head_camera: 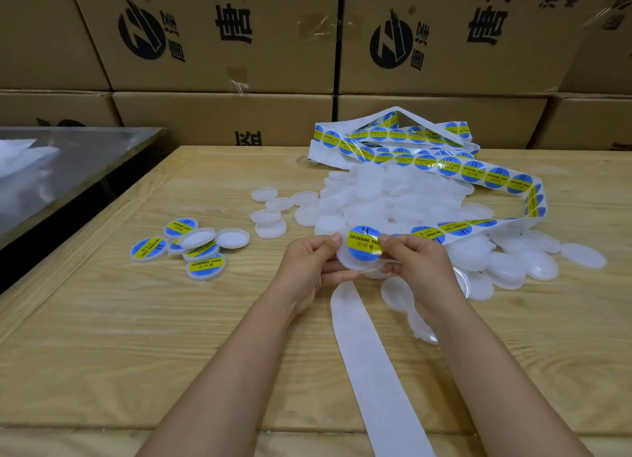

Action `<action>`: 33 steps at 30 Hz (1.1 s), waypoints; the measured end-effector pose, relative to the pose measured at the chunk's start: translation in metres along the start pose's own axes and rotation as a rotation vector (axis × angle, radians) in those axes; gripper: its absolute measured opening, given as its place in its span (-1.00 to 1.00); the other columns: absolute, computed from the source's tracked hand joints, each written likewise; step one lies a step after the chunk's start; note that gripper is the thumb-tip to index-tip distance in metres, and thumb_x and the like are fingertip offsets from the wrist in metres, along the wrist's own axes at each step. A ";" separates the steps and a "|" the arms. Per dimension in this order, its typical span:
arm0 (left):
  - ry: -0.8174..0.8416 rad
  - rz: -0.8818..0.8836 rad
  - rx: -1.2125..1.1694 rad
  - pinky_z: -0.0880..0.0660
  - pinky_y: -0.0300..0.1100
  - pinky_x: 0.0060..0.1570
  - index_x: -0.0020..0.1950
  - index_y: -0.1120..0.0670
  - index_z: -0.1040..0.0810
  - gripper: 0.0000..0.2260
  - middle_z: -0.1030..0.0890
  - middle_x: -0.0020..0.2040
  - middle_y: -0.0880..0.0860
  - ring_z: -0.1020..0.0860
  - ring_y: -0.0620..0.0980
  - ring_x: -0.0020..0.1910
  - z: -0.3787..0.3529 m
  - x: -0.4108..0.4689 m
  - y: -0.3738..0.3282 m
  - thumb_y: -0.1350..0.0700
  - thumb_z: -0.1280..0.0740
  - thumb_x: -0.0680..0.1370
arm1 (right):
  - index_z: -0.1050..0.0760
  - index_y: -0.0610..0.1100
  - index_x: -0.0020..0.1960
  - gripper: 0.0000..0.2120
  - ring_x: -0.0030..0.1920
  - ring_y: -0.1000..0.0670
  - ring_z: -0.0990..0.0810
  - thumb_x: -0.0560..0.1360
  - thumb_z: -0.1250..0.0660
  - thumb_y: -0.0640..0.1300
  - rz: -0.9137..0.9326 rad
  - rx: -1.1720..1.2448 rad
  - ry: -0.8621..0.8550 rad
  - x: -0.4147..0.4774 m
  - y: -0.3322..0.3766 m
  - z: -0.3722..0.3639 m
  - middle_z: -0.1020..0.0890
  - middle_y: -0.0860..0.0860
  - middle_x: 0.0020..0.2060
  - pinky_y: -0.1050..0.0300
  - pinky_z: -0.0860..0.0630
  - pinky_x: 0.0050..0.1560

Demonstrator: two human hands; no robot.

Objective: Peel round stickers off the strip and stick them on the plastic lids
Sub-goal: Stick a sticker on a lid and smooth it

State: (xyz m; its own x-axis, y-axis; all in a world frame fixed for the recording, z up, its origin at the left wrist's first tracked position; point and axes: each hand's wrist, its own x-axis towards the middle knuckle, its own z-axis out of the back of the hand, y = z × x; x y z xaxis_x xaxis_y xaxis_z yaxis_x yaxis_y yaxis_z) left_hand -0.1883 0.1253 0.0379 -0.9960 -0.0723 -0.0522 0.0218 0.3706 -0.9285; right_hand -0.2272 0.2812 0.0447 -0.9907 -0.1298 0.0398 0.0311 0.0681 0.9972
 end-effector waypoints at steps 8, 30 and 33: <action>0.025 0.038 0.005 -0.60 -0.20 -0.30 -0.04 0.24 -0.60 -0.76 -0.69 -0.17 0.18 -0.68 0.08 -0.19 0.000 0.000 -0.001 0.12 -0.21 0.60 | -0.59 -0.27 -0.27 -0.83 -0.38 0.05 -0.51 0.47 -0.37 -0.22 0.019 -0.077 0.037 -0.001 0.001 0.001 -0.58 -0.12 -0.34 0.16 -0.47 -0.15; -0.016 0.011 0.100 -0.60 -0.23 -0.30 -0.03 0.21 -0.61 -0.78 -0.69 -0.19 0.17 -0.68 0.08 -0.21 -0.004 -0.002 -0.001 0.11 -0.23 0.60 | -0.56 -0.16 -0.33 -0.80 -0.48 0.24 -0.48 0.46 -0.40 -0.16 0.138 -0.266 -0.010 -0.002 -0.003 -0.001 -0.53 0.10 -0.52 0.45 -0.36 -0.40; -0.041 -0.004 0.122 -0.60 -0.23 -0.28 -0.03 0.21 -0.61 -0.78 -0.69 -0.18 0.18 -0.68 0.10 -0.20 -0.004 -0.002 0.001 0.12 -0.24 0.60 | -0.58 -0.15 -0.28 -0.83 -0.41 0.18 -0.49 0.45 -0.41 -0.12 0.170 -0.349 -0.039 -0.003 -0.003 -0.003 -0.56 0.08 -0.47 0.35 -0.37 -0.33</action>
State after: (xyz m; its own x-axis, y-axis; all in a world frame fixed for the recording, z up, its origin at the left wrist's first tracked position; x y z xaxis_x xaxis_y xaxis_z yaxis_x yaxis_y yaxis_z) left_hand -0.1869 0.1295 0.0388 -0.9917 -0.1127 -0.0613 0.0308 0.2548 -0.9665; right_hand -0.2240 0.2787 0.0414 -0.9717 -0.1072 0.2103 0.2314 -0.2563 0.9385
